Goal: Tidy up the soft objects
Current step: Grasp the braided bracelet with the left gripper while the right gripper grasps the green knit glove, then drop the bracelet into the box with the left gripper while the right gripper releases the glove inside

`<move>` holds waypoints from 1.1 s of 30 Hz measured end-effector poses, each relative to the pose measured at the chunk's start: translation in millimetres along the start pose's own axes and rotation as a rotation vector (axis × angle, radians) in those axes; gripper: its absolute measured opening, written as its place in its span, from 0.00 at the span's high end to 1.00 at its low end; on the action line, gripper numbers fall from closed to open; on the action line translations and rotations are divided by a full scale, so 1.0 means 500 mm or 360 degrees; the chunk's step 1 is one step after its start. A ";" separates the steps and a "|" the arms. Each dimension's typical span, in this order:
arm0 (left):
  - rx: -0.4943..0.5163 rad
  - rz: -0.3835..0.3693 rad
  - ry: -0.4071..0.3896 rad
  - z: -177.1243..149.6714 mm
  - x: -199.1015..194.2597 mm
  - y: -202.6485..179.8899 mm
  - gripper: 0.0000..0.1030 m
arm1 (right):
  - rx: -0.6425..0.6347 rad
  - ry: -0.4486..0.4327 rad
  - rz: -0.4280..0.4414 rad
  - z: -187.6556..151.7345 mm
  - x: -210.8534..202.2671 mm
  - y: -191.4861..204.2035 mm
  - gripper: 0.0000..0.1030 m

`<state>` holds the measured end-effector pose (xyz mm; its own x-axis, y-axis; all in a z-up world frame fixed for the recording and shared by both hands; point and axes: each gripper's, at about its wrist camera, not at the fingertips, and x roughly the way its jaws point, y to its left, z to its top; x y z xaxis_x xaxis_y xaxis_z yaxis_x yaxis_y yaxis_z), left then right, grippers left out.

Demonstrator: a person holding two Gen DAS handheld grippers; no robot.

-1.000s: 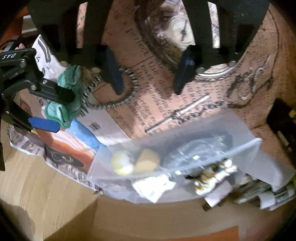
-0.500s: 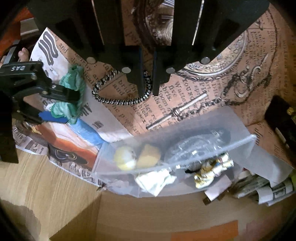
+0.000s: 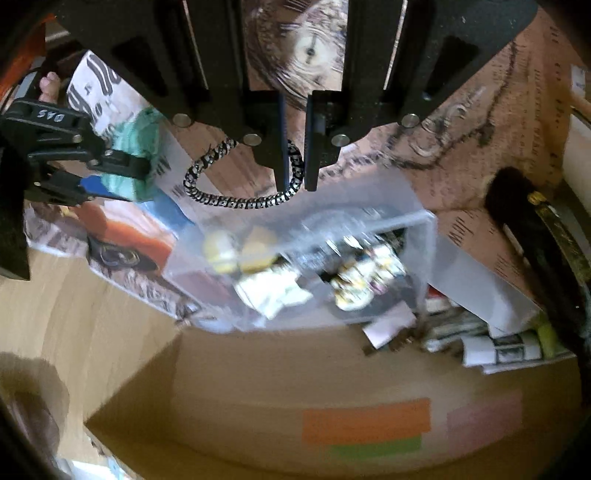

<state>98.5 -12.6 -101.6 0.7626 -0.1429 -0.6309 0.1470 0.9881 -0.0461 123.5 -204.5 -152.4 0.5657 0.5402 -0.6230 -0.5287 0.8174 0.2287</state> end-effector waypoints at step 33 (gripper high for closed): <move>-0.0056 0.0190 -0.0093 0.115 0.093 0.046 0.94 | -0.0088 -0.0200 -0.0176 0.210 0.124 -0.016 0.64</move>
<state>173.8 0.0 -87.4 0.8089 -0.0262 -0.5874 0.0314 0.9995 -0.0013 229.3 -156.6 -114.5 0.6951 0.4714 -0.5428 -0.4910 0.8628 0.1205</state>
